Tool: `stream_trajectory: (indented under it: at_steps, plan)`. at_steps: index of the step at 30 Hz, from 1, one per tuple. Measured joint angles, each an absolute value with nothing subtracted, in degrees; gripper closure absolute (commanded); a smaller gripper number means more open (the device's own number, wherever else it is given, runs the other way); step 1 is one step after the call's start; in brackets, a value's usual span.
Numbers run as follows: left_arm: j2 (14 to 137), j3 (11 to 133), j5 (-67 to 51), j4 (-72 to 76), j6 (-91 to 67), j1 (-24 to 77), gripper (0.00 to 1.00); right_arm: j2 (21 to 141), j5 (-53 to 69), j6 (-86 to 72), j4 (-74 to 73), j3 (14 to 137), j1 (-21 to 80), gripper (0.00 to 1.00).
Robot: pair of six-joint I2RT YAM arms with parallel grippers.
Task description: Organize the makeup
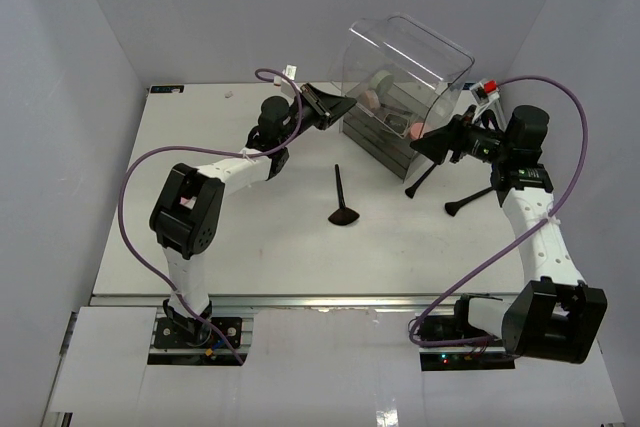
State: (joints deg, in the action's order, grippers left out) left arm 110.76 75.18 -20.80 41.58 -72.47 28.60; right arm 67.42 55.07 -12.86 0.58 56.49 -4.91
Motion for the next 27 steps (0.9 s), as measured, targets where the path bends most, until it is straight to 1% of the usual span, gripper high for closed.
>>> stream_trajectory:
  at_steps: [6,15,21,27]
  plan:
    - [110.76,75.49,-21.53,41.14,-72.91,28.53,1.00,70.44,56.82,-22.96,7.87,57.81,-4.17,0.33]
    - [110.76,76.12,-22.27,40.29,-73.20,28.28,1.00,74.95,55.56,-25.97,10.38,60.99,-2.48,0.38]
    - [110.76,77.33,-23.03,39.56,-73.36,28.13,1.00,77.50,54.89,-26.42,10.47,61.49,-2.04,0.46]
    - [110.76,77.73,-23.42,38.96,-73.45,28.08,1.00,79.44,54.80,-26.88,11.02,62.28,-0.51,0.56]
